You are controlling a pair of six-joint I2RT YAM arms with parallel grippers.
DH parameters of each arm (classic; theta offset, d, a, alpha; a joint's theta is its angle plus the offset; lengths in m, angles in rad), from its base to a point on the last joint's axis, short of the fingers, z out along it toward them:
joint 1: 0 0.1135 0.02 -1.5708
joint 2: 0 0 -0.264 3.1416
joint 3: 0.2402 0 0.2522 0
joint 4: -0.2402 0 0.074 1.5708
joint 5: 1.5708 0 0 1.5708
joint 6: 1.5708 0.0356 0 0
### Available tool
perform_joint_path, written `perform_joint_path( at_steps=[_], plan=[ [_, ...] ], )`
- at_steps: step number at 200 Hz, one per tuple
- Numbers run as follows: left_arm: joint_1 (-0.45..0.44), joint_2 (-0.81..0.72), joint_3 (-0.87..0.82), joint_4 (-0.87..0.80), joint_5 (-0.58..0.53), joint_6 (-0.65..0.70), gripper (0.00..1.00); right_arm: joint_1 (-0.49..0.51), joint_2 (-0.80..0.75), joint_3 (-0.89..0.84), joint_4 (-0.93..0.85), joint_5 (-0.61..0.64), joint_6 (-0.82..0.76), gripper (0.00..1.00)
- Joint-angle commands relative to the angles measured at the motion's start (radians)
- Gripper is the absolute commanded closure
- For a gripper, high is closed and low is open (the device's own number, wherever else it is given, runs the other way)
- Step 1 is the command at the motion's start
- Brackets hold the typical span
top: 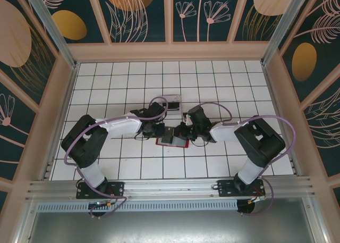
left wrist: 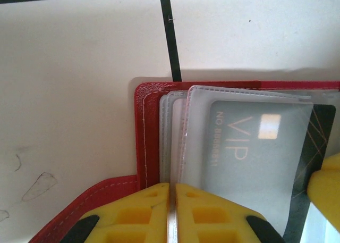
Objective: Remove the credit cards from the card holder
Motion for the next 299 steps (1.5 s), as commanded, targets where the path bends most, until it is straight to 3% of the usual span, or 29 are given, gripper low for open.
perform_joint_path(
  at_steps=[1, 59, 110, 181, 299],
  plan=[
    [0.003, 0.045, -0.013, -0.082, -0.051, 0.008, 0.87, -0.010, -0.033, -0.014, 0.002, 0.002, 0.005, 0.93],
    [0.003, 0.047, -0.015, -0.080, -0.049, 0.006, 0.87, -0.018, -0.064, -0.025, -0.027, 0.029, 0.002, 0.95],
    [0.002, 0.041, -0.021, -0.080, -0.054, 0.001, 0.87, -0.034, -0.095, -0.002, -0.143, 0.078, -0.052, 1.00],
    [0.003, -0.004, -0.040, -0.075, -0.073, -0.011, 0.87, -0.042, -0.147, 0.057, -0.311, 0.153, -0.138, 1.00],
    [0.002, -0.096, -0.044, -0.041, -0.101, -0.012, 0.83, -0.043, -0.241, 0.179, -0.521, 0.253, -0.395, 1.00]
  ],
)
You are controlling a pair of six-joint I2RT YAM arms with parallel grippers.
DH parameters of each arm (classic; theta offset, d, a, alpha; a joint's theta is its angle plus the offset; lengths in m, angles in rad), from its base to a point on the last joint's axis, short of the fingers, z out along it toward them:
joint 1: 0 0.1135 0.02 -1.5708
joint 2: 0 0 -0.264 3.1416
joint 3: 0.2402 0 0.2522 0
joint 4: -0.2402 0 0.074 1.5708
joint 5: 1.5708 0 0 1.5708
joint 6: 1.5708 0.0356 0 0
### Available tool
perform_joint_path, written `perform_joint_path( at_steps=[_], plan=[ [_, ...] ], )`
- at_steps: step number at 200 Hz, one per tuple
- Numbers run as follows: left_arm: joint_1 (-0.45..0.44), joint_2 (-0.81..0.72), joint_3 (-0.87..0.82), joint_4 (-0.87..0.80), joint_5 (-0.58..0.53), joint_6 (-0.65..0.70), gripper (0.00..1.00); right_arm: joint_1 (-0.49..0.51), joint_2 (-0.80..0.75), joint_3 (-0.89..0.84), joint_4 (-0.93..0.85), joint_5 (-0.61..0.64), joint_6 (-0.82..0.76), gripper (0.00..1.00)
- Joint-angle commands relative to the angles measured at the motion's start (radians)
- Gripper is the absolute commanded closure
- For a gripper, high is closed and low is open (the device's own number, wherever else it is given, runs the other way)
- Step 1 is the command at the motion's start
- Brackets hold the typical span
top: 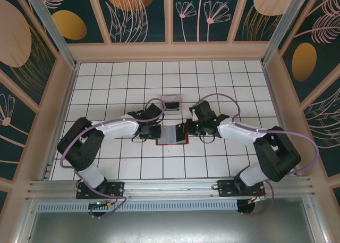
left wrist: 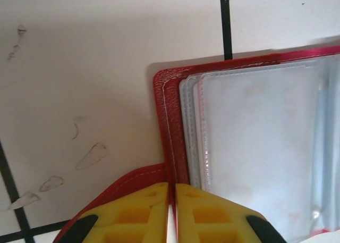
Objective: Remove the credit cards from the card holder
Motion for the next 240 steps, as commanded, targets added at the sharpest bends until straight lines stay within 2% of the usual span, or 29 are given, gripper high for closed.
perform_joint_path(
  at_steps=[1, 53, 75, 154, 187, 240],
  plan=[
    [0.003, -0.042, 0.004, -0.012, -0.037, 0.000, 0.83, -0.009, -0.043, 0.062, -0.064, 0.040, -0.120, 1.00],
    [0.002, -0.082, 0.028, -0.001, -0.067, 0.011, 0.82, -0.011, -0.069, 0.155, -0.153, 0.123, -0.338, 1.00],
    [0.002, -0.095, 0.025, 0.001, -0.077, 0.006, 0.82, -0.011, -0.057, 0.201, -0.172, 0.097, -0.465, 1.00],
    [0.003, -0.145, -0.026, 0.027, -0.091, 0.003, 0.81, -0.012, 0.007, 0.328, -0.273, 0.128, -1.088, 1.00],
    [0.002, -0.163, -0.055, 0.041, -0.088, -0.009, 0.80, -0.015, 0.057, 0.397, -0.341, 0.125, -1.297, 1.00],
    [0.004, -0.187, -0.094, 0.054, -0.092, -0.033, 0.81, -0.030, 0.167, 0.537, -0.462, 0.072, -1.494, 1.00]
  ],
)
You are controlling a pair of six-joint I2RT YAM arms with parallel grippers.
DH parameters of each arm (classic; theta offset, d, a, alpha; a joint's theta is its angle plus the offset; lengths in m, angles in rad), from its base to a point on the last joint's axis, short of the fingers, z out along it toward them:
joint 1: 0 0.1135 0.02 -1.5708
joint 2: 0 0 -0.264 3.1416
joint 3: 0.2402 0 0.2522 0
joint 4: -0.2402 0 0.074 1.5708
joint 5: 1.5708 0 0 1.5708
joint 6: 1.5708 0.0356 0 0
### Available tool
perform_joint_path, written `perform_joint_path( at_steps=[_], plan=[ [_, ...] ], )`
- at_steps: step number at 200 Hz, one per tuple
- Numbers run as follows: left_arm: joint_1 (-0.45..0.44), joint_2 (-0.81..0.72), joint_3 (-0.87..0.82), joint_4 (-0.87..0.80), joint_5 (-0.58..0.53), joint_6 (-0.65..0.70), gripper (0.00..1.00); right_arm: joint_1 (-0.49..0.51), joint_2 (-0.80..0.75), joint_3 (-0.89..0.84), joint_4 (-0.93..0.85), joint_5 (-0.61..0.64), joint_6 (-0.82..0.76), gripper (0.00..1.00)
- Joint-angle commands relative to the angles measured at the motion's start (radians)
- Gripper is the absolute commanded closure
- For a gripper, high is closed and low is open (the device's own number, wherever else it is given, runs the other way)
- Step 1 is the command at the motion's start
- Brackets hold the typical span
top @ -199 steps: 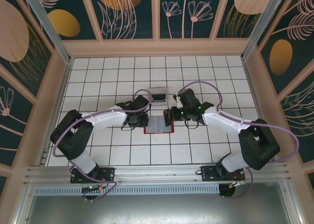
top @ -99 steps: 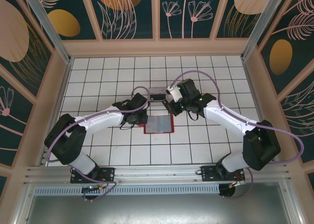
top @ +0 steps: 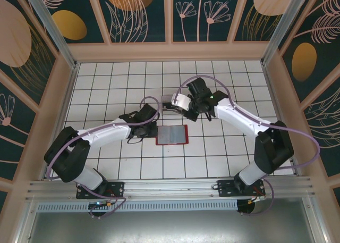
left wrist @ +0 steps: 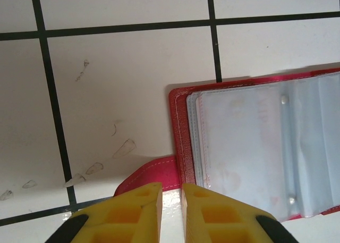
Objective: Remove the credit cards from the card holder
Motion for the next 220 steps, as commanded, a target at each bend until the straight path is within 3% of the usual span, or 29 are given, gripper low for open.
perform_joint_path(
  at_steps=[1, 137, 220],
  plan=[
    [0.004, -0.032, -0.024, 0.020, -0.020, -0.029, 0.81, -0.012, 0.052, 0.082, -0.097, -0.034, -0.150, 1.00],
    [0.018, -0.126, -0.098, 0.000, -0.053, -0.069, 0.76, -0.015, 0.401, 0.528, -0.319, -0.061, -0.300, 1.00],
    [0.023, -0.117, -0.077, -0.017, -0.061, -0.055, 0.77, -0.014, 0.528, 0.678, -0.392, -0.078, -0.322, 1.00]
  ],
)
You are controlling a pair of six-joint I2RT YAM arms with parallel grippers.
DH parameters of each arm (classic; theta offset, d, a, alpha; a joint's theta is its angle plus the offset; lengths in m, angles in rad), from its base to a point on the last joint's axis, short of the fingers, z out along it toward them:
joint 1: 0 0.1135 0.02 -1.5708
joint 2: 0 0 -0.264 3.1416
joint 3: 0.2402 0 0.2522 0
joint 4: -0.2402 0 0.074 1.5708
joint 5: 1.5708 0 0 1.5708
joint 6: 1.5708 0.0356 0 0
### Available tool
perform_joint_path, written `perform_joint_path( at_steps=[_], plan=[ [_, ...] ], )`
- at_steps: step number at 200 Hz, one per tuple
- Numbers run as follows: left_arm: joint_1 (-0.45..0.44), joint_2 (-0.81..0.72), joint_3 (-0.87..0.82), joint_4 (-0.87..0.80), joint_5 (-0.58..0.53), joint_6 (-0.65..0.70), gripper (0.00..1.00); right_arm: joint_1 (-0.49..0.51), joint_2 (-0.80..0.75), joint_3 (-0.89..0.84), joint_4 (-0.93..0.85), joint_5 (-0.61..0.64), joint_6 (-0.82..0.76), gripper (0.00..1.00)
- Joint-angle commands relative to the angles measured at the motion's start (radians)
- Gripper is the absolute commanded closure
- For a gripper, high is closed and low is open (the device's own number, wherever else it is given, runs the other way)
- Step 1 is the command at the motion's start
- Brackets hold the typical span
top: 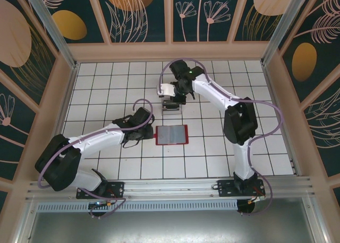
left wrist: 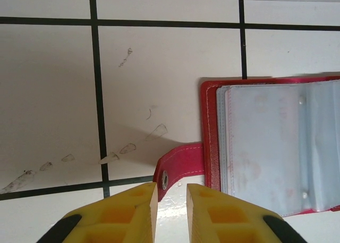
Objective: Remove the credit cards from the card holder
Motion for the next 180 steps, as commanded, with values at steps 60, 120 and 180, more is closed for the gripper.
perform_joint_path(
  at_steps=[60, 120, 180],
  plan=[
    [0.017, -0.010, 0.009, -0.034, -0.015, 0.005, 0.77, -0.004, 0.115, 0.085, -0.092, -0.009, -0.020, 1.00],
    [0.018, -0.010, -0.001, -0.023, -0.007, -0.002, 0.77, 0.002, 0.183, 0.138, -0.112, -0.034, -0.018, 1.00],
    [0.020, -0.004, 0.003, -0.027, -0.009, 0.006, 0.77, 0.002, 0.211, 0.148, -0.078, 0.007, -0.003, 0.99]
  ],
)
